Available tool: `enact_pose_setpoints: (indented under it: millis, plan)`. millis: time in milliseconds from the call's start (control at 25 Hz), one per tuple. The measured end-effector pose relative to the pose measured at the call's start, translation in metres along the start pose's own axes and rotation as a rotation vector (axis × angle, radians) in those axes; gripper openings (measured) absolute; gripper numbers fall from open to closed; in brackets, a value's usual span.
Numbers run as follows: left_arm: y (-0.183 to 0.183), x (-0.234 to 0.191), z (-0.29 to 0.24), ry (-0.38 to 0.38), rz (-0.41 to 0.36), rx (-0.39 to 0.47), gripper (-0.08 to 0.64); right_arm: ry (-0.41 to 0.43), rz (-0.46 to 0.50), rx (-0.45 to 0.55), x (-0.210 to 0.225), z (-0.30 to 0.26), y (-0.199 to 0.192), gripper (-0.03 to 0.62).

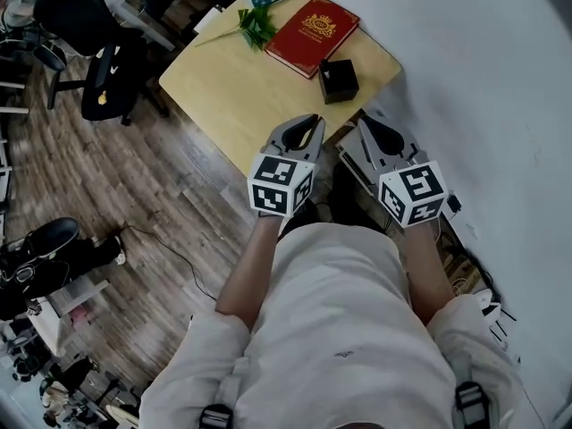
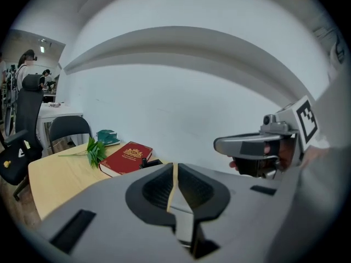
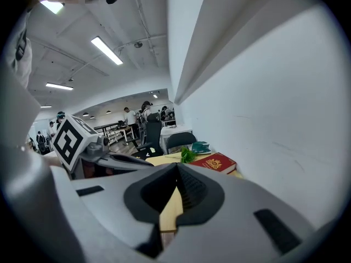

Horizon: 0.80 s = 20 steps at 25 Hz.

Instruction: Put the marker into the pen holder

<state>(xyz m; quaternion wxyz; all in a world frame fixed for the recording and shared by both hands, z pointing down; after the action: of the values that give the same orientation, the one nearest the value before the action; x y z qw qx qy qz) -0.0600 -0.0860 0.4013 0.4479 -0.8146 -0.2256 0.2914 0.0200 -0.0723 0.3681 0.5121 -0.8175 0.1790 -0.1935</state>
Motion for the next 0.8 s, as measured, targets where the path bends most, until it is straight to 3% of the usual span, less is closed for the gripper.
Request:
enact_pose_setpoints:
  millis: [400, 800]
  plan:
    - [0.014, 0.015, 0.052, -0.059, -0.02, 0.065, 0.02, -0.061, -0.014, 0.023, -0.033, 0.026, -0.005, -0.002]
    - [0.015, 0.025, 0.091, -0.071, -0.062, 0.096, 0.014, -0.073, -0.03, 0.069, -0.064, 0.05, -0.005, -0.002]
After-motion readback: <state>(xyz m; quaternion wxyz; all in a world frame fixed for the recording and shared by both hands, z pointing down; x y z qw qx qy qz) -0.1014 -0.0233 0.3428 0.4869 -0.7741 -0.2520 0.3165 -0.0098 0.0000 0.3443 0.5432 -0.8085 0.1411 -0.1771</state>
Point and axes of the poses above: the fingertips, and each gripper's own axes: z backward along the fingers, x to its right, y out of its top, the point moved 1 cm from there along z, backward along the fingers
